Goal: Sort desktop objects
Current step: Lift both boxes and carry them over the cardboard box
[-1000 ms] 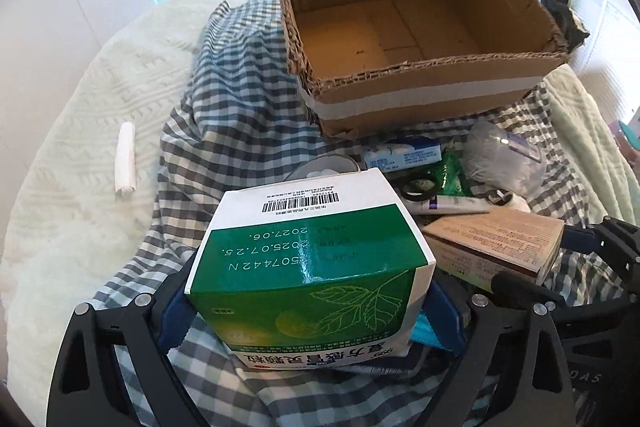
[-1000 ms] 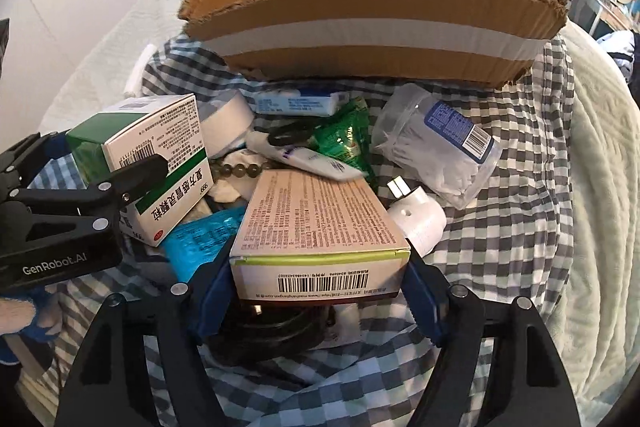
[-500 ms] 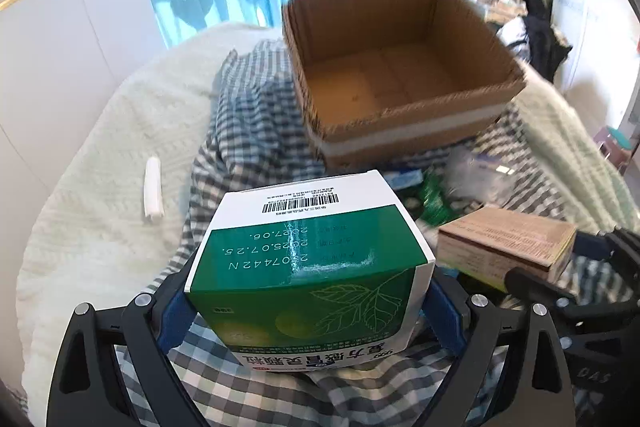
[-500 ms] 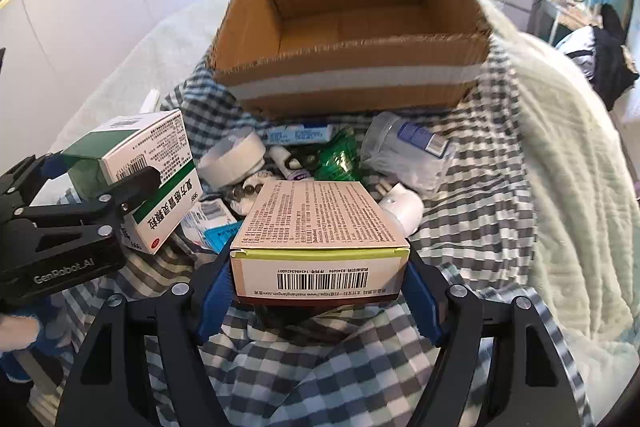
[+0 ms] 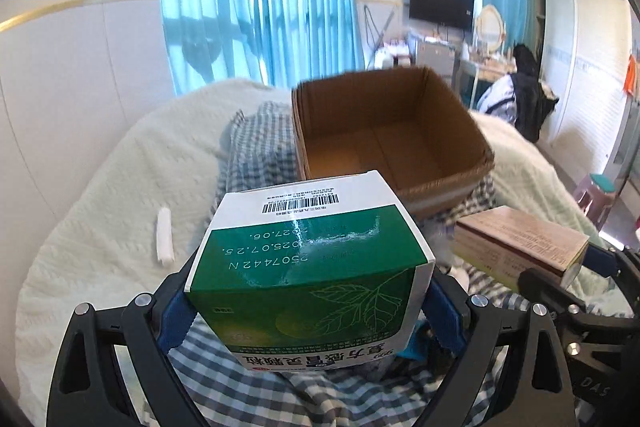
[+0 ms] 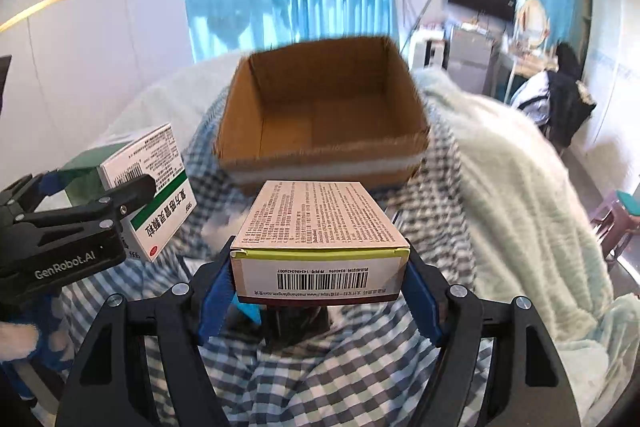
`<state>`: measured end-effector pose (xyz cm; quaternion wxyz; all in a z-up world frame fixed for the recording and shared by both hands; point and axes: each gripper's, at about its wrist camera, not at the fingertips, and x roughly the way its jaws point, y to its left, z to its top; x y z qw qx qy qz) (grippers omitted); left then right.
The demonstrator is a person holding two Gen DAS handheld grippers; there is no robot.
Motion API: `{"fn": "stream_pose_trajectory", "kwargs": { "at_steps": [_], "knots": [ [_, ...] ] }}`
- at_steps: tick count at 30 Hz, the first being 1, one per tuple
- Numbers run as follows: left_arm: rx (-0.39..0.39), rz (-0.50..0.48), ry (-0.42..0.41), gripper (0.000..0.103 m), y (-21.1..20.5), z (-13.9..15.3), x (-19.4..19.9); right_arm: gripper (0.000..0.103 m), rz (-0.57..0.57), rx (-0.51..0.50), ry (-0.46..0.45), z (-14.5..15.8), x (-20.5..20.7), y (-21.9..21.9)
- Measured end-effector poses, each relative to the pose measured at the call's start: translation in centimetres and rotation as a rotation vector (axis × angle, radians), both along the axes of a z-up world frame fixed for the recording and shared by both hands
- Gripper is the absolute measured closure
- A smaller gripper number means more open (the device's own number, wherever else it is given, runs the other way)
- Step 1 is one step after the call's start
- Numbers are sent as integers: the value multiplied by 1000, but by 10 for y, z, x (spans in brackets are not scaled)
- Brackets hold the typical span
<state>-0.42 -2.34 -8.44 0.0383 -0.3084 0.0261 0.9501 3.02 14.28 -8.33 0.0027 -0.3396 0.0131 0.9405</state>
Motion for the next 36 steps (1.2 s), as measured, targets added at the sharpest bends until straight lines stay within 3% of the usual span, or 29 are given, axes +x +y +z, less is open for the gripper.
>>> {"fn": "stream_pose_trajectory", "kwargs": {
  "at_steps": [9, 19, 25, 36],
  "knots": [
    [28, -26, 117, 7, -2, 45, 2, 29, -9, 14, 206, 58, 14, -5],
    [58, -41, 219, 7, -1, 85, -10, 29, -16, 27, 322, 103, 7, -3],
    [67, -49, 251, 7, 2, 94, -27, 29, -21, 33, 385, 122, 0, -1],
    [68, -55, 266, 7, 12, 94, -60, 29, -20, 40, 420, 130, -28, 3]
  ]
}}
